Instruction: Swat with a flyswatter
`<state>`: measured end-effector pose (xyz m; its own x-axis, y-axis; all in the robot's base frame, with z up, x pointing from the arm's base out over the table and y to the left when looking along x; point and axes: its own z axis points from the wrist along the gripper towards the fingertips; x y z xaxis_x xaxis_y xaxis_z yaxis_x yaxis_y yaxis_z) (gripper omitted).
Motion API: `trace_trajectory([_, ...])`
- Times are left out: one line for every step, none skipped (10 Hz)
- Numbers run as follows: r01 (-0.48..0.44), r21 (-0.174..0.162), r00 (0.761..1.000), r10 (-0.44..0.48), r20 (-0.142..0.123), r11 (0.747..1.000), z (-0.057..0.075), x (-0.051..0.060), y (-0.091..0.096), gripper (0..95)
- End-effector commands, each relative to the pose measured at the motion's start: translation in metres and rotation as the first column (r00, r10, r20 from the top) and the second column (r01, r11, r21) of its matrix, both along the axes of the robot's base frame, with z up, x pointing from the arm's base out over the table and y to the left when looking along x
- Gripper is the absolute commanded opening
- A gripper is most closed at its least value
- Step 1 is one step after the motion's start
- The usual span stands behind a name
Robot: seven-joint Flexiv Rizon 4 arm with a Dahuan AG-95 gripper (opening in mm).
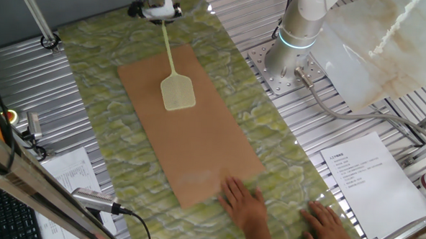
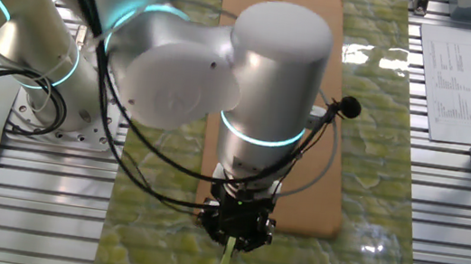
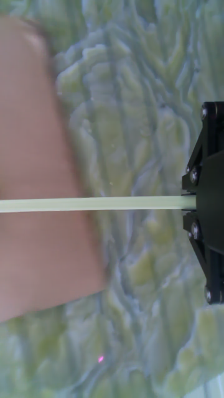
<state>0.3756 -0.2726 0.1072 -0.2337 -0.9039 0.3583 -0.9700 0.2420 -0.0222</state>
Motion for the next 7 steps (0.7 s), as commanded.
trace_trajectory([0.070,0.163,0.998,-0.067,-0.021,0.984,0.0065,-0.0012,0.0021,0.0])
trace_trajectory([0.077,0.160,0.997,-0.073,-0.031,0.984,0.0068,-0.0013,0.0021,0.0])
trace_trajectory([0.080,0.166,0.997,-0.076,-0.034,0.983,0.0068,-0.0013,0.0021,0.0])
trace_trajectory([0.077,0.169,0.997,-0.073,-0.033,0.983,0.0062,-0.0012,0.0018,0.0])
trace_trajectory([0.064,0.171,0.998,-0.059,-0.034,0.983,0.0033,-0.0001,0.0010,0.0])
trace_trajectory([0.055,0.174,0.998,-0.050,-0.035,0.983,0.0009,0.0007,0.0018,0.0])
trace_trajectory([0.053,0.175,0.998,-0.047,-0.036,0.983,-0.0003,0.0013,0.0052,0.0])
